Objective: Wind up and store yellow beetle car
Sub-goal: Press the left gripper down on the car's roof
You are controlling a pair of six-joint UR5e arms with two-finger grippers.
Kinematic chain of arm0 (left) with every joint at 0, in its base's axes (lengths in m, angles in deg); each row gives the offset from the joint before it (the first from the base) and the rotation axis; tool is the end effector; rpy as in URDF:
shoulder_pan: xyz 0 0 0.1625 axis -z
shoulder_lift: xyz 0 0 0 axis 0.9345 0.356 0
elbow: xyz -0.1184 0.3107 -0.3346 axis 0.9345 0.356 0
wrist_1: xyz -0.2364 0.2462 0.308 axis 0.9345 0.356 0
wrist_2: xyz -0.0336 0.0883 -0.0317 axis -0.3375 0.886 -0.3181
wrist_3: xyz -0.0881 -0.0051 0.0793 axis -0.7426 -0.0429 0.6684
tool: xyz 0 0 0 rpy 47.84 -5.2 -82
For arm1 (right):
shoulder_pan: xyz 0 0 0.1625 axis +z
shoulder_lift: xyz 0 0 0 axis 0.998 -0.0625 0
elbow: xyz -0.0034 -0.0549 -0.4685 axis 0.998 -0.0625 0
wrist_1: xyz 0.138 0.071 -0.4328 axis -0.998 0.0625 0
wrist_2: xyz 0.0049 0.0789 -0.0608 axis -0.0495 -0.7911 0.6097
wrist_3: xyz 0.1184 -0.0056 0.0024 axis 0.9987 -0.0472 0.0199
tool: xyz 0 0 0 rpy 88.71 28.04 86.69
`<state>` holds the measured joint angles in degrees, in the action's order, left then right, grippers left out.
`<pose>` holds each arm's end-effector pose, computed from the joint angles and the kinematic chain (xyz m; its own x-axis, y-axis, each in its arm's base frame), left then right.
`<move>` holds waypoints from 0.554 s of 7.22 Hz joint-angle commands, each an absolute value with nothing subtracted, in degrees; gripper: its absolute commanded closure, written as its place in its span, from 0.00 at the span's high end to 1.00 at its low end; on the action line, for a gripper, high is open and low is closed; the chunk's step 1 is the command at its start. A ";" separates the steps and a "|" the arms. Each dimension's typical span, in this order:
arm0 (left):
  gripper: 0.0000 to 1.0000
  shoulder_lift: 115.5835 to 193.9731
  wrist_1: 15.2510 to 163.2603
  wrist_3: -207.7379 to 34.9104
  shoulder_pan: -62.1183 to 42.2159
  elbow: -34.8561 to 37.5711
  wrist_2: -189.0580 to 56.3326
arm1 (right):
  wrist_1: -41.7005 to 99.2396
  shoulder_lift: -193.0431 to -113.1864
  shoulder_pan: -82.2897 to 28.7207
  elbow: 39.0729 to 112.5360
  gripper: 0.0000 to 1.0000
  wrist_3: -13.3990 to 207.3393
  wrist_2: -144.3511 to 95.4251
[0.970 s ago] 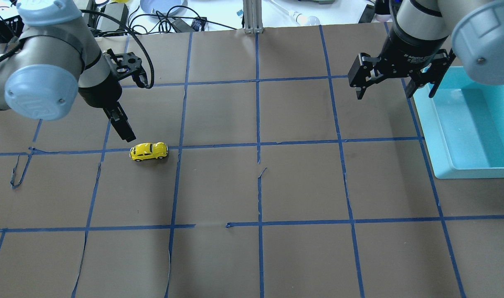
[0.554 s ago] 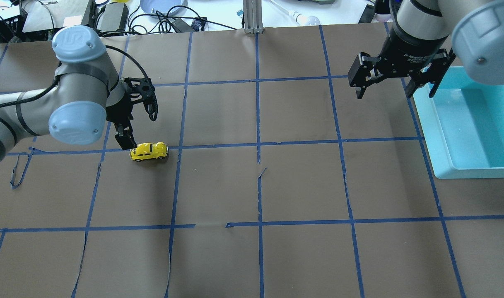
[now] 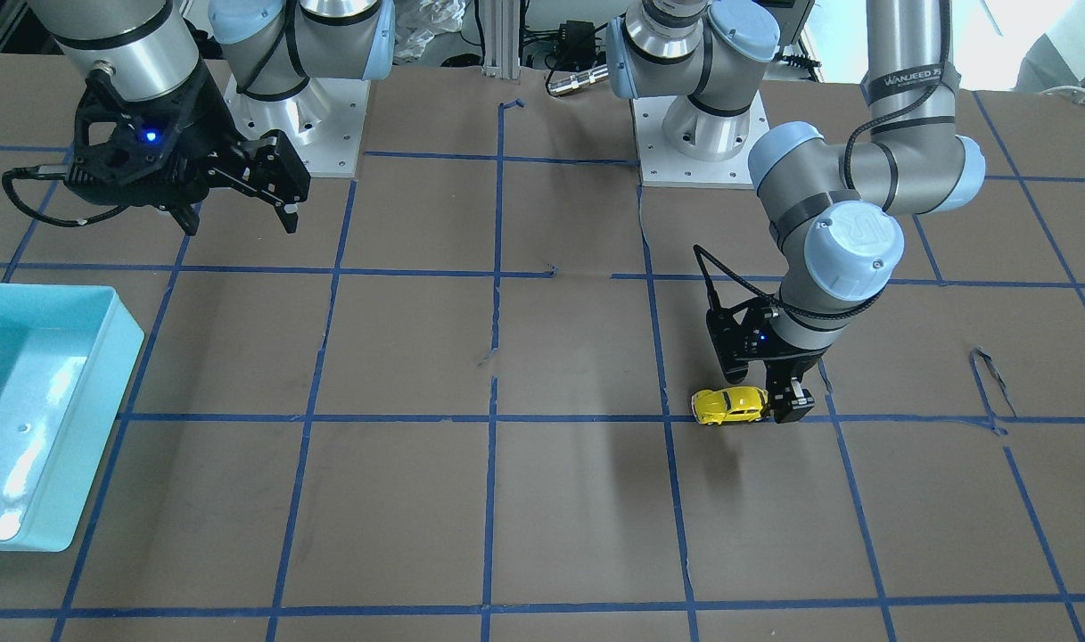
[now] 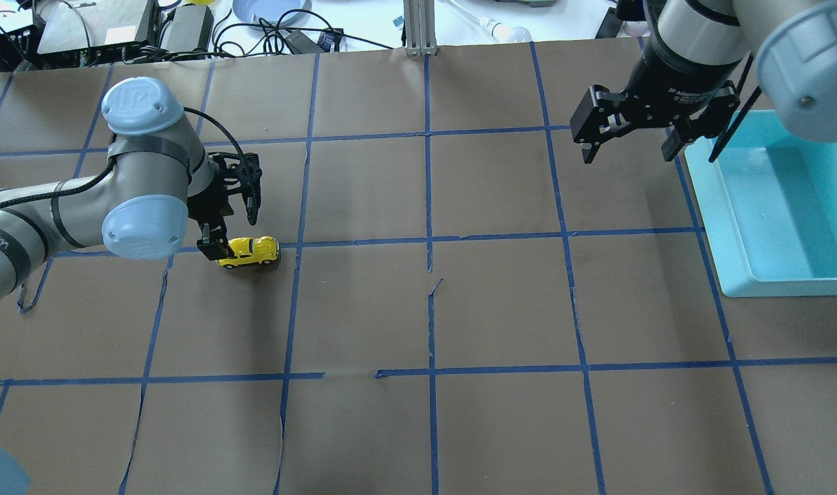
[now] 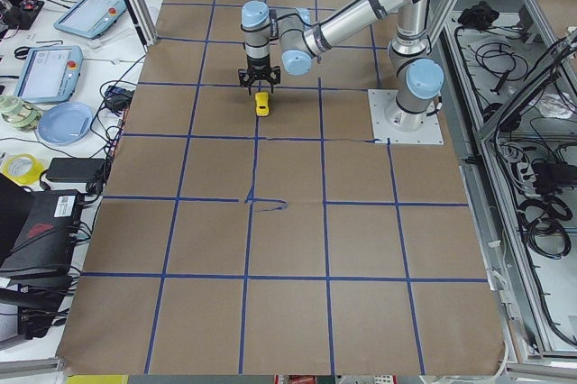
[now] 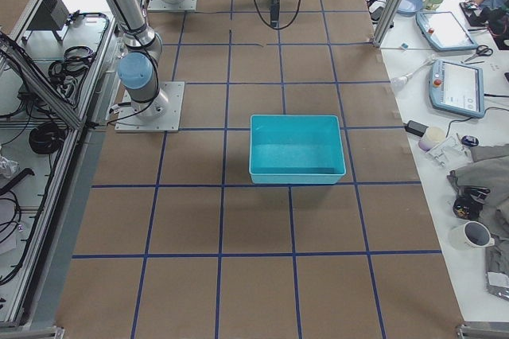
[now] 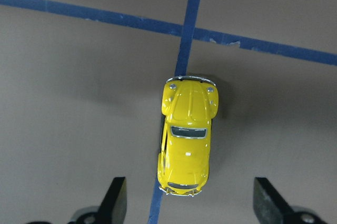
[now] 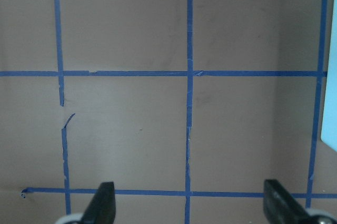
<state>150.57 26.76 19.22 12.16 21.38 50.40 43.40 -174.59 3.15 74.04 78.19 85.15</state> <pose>-0.0336 -0.5906 0.2379 -0.1357 0.9907 0.0043 0.9867 0.1347 0.0912 0.1363 -0.5333 0.5195 -0.9977 -0.0338 -0.0583 -0.0321 0.9991 -0.0288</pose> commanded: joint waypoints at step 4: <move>0.80 152.93 26.59 24.73 10.48 21.48 48.60 | 41.06 -174.80 3.23 74.04 1.00 76.69 86.01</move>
